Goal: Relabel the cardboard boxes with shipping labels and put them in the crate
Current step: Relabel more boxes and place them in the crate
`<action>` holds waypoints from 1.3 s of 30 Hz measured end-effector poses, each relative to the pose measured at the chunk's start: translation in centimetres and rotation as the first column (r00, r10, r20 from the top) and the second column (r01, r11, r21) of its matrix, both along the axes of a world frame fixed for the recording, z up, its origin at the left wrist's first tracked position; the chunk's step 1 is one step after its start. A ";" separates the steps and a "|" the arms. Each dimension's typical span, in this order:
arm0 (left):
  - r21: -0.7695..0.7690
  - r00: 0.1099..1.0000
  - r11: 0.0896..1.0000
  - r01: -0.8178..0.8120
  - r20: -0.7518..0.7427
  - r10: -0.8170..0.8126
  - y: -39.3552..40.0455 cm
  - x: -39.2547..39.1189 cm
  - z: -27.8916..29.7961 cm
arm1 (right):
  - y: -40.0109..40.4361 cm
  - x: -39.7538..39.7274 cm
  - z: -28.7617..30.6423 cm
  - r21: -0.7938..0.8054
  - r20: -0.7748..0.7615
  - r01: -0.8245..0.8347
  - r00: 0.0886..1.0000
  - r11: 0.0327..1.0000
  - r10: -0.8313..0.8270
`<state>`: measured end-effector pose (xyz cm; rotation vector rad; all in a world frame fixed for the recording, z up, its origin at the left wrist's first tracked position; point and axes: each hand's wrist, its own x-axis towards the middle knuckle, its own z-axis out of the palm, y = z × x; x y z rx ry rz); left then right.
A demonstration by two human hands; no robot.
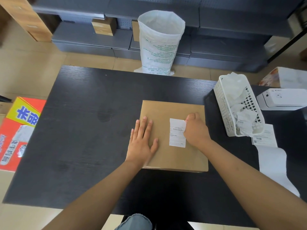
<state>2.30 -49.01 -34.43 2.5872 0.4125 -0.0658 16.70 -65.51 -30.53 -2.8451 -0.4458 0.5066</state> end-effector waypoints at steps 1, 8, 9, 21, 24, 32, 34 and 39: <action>-0.003 1.000 1.000 -0.003 -0.004 0.003 0.0 0.0 -0.1 | -0.3 -0.1 0.0 0.050 -0.002 -0.009 1.000 0.999 0.009; -0.010 1.000 1.000 0.005 0.030 -0.004 0.1 0.0 -0.4 | -2.1 -1.2 -0.7 0.378 -0.026 0.091 0.996 0.921 -0.087; -0.008 0.999 1.000 0.005 0.034 -0.005 0.1 0.0 -0.4 | -1.9 -1.1 -0.8 0.377 -0.028 0.103 0.995 0.920 -0.100; 0.160 0.999 0.986 0.041 0.010 -0.044 0.1 0.0 -0.4 | 0.0 -0.9 0.1 0.120 0.026 0.070 0.997 0.990 -0.074; 0.196 0.999 0.980 0.037 -0.012 -0.035 0.0 0.1 -0.4 | 0.0 -1.8 0.3 0.071 0.015 -0.010 1.000 0.997 0.009; 0.249 0.995 0.965 0.086 -0.067 -0.071 -0.2 0.2 -0.1 | -0.3 -3.9 1.2 0.013 0.053 -0.095 0.994 0.995 0.095; 0.249 0.993 0.963 0.109 -0.067 -0.095 -0.2 0.2 0.0 | -0.5 -4.2 1.9 -0.008 0.041 -0.120 0.992 0.993 0.120; 0.198 0.996 0.976 0.085 -0.053 -0.076 -0.6 0.4 0.2 | -1.1 -6.5 3.0 0.065 0.039 -0.145 0.989 0.987 0.143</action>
